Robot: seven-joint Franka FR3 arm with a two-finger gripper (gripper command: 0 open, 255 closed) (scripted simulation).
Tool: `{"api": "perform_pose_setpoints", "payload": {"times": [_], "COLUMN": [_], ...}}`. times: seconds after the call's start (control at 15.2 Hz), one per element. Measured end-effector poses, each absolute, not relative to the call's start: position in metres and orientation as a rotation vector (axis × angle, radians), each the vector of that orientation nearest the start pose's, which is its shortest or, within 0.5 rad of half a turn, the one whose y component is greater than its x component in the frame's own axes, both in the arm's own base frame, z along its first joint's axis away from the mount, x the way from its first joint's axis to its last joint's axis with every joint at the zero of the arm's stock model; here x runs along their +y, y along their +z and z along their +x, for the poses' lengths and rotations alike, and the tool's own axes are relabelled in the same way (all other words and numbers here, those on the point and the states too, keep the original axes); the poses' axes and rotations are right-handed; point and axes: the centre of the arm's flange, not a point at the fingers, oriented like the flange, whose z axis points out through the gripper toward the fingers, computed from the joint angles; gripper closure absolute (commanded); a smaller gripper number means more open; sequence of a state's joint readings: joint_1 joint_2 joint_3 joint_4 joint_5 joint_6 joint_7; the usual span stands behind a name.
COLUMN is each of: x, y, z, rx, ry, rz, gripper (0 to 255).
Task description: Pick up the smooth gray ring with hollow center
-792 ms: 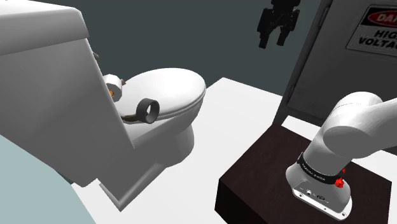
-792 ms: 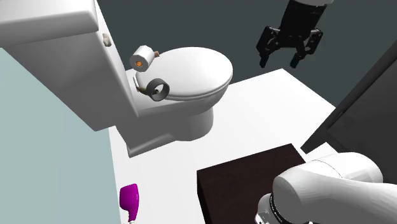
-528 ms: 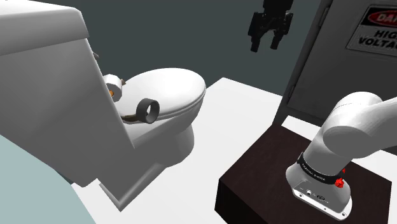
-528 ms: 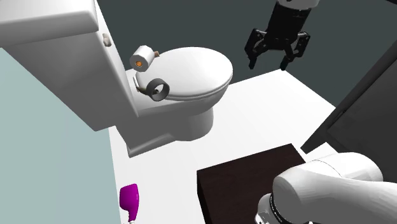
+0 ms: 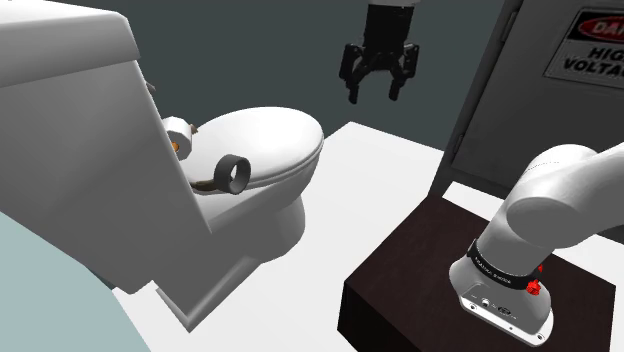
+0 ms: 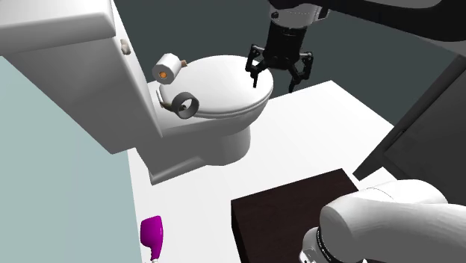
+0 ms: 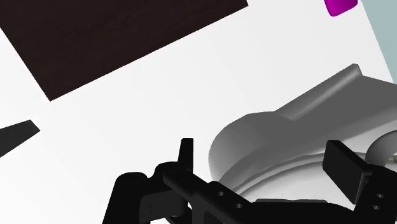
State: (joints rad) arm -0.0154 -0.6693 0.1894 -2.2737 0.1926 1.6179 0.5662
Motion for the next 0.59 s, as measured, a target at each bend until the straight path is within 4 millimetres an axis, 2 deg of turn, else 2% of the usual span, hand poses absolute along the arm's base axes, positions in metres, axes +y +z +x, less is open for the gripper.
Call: {"api": "perform_pose_setpoints", "payload": {"times": [0.2,0.59], "x": [0.134,0.193], "y": [0.581,0.554], "z": [0.355,0.4], "rx": [0.785,1.011], "ry": [0.04,0.058], "rz": [-2.969,-2.906], "gripper": [0,0]}}
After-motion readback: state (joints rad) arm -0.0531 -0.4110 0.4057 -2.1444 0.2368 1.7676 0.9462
